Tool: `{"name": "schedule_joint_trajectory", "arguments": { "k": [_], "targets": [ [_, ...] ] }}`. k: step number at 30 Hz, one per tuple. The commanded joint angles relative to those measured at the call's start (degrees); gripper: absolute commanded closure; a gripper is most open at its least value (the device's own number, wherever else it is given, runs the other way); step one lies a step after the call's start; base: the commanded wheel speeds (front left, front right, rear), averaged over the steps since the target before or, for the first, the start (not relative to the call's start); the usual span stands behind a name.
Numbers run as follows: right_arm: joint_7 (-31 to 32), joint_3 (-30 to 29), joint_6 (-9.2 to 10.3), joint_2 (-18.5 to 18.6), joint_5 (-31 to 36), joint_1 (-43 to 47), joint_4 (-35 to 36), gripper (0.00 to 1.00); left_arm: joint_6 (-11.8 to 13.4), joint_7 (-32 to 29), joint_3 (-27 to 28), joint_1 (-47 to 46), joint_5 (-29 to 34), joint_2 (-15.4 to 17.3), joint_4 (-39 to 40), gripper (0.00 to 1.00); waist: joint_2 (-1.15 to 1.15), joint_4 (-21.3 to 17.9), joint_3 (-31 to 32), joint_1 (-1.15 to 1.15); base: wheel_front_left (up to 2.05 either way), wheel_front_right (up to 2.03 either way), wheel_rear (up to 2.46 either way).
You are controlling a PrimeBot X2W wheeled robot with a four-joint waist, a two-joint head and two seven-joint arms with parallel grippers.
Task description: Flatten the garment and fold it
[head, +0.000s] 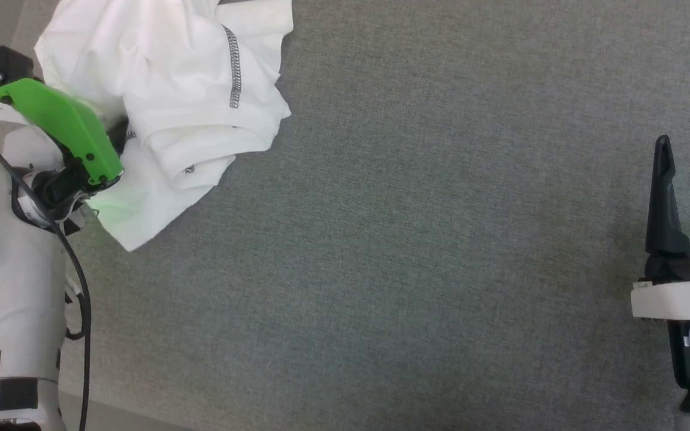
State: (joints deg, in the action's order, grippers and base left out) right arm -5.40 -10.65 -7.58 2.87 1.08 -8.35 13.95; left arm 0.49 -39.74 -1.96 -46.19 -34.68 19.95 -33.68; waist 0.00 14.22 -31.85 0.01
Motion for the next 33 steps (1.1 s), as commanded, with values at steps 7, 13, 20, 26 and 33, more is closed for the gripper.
{"name": "schedule_joint_trajectory", "arguments": {
  "k": [7, 13, 20, 26, 33],
  "targets": [
    [0.15, -0.07, 0.09, 0.00, 0.43, -1.57, -0.04, 0.00, -2.15, 2.90, 0.27, 0.55, -1.41, -0.48, -2.76, 1.00, 0.00, 0.08, 0.83, -0.01, 0.00, 0.00, 0.00],
    [-0.96, 0.22, 0.09, 0.00, -0.66, -1.55, -1.89, 0.00, -3.92, 6.49, 1.34, -0.49, -2.43, 0.18, -2.72, 1.00, 0.00, -0.03, 3.62, -0.01, 0.00, 0.00, 0.00],
    [-3.23, 0.74, 0.09, 0.00, -2.84, -0.64, -5.58, 0.00, -5.53, 10.16, 2.66, -2.38, -3.96, 1.00, 0.04, 1.00, 0.00, -0.22, 9.08, -0.01, 0.00, 0.00, 0.00],
    [-5.34, 1.22, 0.09, 0.00, -5.00, 0.56, -9.07, 0.00, -6.48, 12.10, 2.16, -3.69, -3.84, 2.28, 3.79, 1.00, 0.00, -0.82, 14.91, -0.01, 0.00, 0.00, 0.00],
    [-7.31, 1.21, 0.09, 0.00, -7.60, 2.30, -13.02, 0.00, -7.08, 12.65, 0.78, -6.11, -4.69, 1.51, 9.04, 1.00, 0.00, -1.53, 20.88, -0.01, 0.00, 0.00, 0.00]
  ]
}}
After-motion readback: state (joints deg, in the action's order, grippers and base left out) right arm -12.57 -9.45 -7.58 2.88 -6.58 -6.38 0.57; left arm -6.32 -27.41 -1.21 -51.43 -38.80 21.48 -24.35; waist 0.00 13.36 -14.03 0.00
